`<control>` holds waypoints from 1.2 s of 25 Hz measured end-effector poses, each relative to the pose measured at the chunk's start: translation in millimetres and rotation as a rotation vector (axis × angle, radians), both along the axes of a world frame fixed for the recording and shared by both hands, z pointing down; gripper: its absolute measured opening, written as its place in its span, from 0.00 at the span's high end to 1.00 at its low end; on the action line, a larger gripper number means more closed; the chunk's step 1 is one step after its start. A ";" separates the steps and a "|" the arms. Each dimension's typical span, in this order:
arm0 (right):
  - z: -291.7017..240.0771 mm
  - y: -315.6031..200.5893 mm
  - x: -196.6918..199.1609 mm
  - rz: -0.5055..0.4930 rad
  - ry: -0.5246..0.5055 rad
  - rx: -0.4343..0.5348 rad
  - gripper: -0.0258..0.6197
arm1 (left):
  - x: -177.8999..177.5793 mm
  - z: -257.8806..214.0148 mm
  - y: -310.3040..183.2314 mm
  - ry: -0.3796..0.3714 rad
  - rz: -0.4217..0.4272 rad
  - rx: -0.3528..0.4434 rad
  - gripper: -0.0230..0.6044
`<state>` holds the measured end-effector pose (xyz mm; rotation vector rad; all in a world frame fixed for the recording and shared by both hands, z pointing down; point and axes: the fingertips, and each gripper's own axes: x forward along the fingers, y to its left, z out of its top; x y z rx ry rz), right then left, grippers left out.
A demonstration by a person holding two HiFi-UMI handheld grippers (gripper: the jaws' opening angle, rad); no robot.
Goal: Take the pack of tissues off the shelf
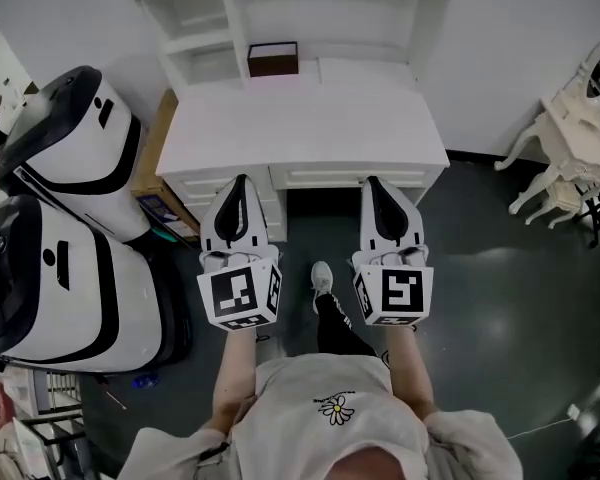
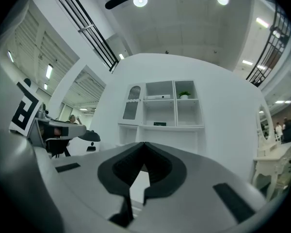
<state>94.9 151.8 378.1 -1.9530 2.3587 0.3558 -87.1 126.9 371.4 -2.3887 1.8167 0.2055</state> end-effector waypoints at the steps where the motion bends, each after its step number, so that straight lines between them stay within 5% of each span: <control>1: -4.7 -21.4 4.1 -0.008 0.007 -0.001 0.96 | 6.9 -5.6 -21.1 0.003 0.009 -0.001 0.96; 14: -50.6 -282.1 35.5 -0.098 0.011 -0.011 0.96 | 58.8 -45.5 -265.3 0.007 -0.022 -0.013 0.96; 30: -62.5 -382.9 34.9 -0.150 -0.030 0.009 0.96 | 69.1 -56.4 -369.5 -0.018 -0.026 0.007 0.96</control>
